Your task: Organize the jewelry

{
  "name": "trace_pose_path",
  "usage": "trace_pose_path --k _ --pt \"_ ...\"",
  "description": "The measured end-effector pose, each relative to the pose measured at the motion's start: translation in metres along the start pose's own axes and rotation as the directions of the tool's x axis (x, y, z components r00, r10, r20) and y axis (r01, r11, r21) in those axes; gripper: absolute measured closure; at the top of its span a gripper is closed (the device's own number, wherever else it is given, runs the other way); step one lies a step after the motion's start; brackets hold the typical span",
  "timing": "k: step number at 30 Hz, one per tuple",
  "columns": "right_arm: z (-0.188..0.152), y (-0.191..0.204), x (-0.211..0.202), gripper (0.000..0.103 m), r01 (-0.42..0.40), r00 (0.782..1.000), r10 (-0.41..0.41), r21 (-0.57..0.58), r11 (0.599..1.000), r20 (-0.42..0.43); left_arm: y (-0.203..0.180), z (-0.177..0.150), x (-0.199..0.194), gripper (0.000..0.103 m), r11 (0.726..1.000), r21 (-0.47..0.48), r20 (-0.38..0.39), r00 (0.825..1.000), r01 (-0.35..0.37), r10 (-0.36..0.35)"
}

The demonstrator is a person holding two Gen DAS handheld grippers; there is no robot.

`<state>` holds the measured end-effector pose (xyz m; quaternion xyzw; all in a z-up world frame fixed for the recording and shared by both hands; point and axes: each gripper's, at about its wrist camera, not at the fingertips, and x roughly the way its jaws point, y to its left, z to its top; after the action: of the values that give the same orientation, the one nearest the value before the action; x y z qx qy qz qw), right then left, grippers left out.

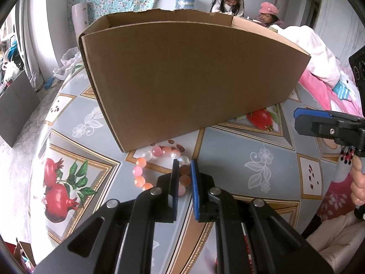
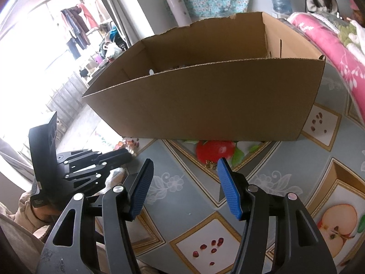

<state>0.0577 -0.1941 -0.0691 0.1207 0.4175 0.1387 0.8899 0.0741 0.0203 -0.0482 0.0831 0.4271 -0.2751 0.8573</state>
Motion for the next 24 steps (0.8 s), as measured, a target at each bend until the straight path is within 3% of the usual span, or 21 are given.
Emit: trace_pose_path --k 16,24 --pt "-0.003 -0.015 -0.011 0.047 0.033 0.999 -0.034 0.022 0.999 0.019 -0.001 -0.001 0.000 0.094 1.000 -0.006 0.008 1.000 -0.005 0.005" --pt "-0.005 -0.013 0.005 0.048 0.032 0.998 -0.033 -0.023 0.999 -0.047 0.001 -0.003 -0.001 0.094 1.000 -0.026 0.022 1.000 0.006 -0.006"
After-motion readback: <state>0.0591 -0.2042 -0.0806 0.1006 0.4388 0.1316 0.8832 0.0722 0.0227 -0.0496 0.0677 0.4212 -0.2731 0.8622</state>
